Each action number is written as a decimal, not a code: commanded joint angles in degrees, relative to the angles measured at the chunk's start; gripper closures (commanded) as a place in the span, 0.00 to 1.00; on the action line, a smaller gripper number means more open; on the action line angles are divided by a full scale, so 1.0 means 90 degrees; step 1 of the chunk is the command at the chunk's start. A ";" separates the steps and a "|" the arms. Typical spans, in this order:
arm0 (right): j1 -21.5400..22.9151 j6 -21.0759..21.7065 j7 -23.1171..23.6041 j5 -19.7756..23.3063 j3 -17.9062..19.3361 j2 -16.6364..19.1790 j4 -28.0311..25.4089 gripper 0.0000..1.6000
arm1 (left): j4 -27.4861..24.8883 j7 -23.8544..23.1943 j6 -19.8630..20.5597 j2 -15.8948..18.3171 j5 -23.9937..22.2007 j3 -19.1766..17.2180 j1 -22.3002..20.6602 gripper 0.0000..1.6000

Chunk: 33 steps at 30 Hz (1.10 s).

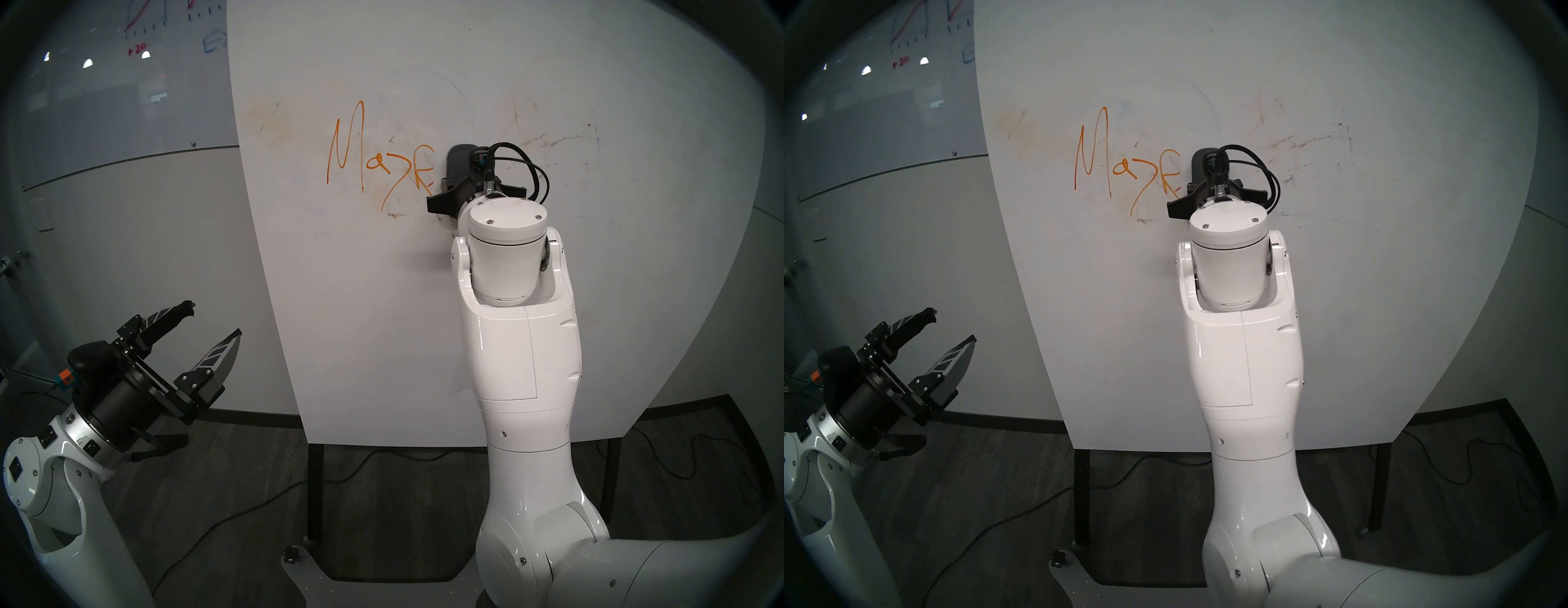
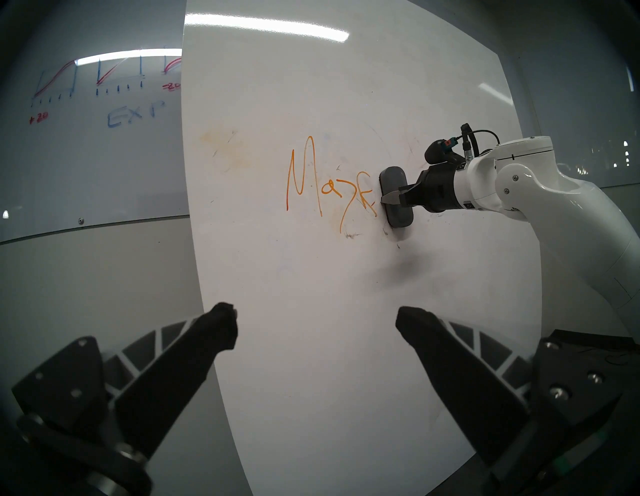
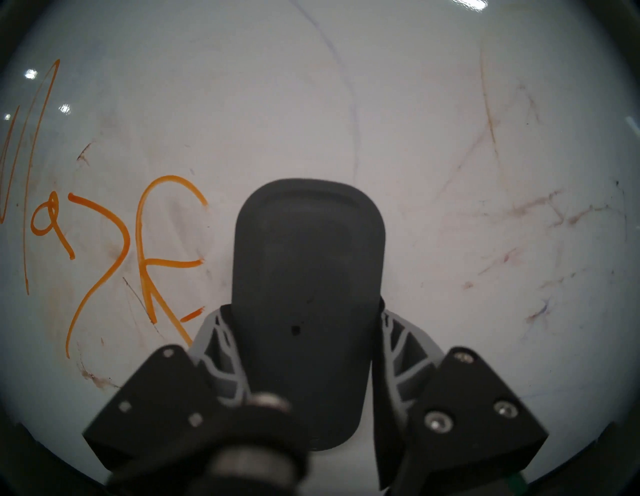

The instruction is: Erase all marks on the whiteboard with the eraser

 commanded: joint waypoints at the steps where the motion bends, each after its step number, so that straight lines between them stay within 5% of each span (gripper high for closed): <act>1: 0.0373 -0.0048 -0.0241 -0.0161 0.0571 0.0287 0.0123 1.00 | -0.0120 0.0010 0.0012 0.0014 -0.0046 0.0012 0.0002 0.00; 33: 0.0099 -0.0083 -0.0486 -0.0224 -0.0404 -0.0544 0.0180 1.00 | -0.0120 0.0015 0.0015 0.0014 -0.0057 0.0014 0.0004 0.00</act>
